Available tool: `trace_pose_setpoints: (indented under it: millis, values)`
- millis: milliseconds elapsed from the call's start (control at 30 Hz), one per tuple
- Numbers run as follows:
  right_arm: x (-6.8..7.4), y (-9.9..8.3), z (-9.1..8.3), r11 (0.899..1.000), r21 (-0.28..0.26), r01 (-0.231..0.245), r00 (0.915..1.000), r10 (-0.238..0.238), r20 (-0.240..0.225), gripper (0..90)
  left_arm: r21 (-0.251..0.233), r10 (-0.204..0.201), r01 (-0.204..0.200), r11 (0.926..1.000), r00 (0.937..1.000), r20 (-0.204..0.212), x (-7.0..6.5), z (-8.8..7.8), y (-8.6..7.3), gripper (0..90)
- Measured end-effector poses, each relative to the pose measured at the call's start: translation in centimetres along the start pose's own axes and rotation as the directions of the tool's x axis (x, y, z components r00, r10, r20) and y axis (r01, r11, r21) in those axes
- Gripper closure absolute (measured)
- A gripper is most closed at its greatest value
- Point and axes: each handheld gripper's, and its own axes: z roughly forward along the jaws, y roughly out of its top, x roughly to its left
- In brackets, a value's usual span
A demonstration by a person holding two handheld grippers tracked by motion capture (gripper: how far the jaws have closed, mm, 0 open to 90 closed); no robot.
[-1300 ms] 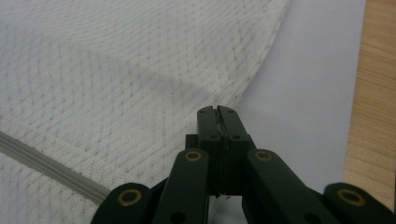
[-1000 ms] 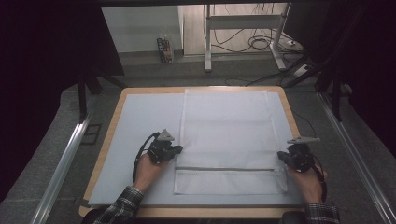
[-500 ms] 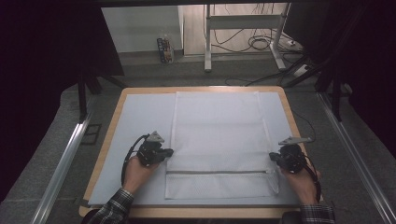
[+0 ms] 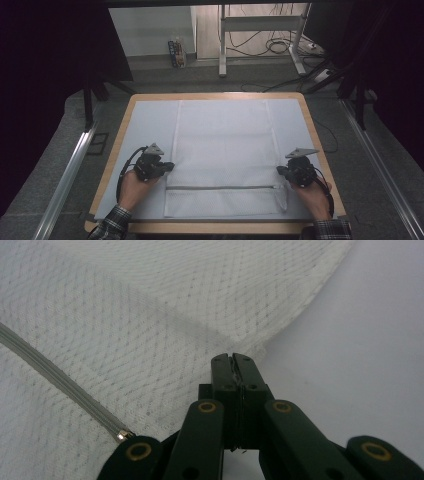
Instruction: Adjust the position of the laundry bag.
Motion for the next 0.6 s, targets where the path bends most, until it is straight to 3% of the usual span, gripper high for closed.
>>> trace_pose_setpoints:
  millis: [367, 600]
  values:
    - [1.7, 0.5, 0.5, 0.999, 0.003, 0.050, 0.9983, -0.050, -0.032, 88.5, -0.007, -0.030, 0.030, 0.9995, 0.9995, 0.013, 0.8, -1.6, -2.2, 86.4]
    - [2.2, 0.5, 0.7, 0.998, 0.013, 0.066, 0.9972, -0.066, -0.035, 88.4, 0.003, -0.025, 0.025, 0.9997, 0.9997, 0.005, 0.7, -1.6, -2.5, 86.1]
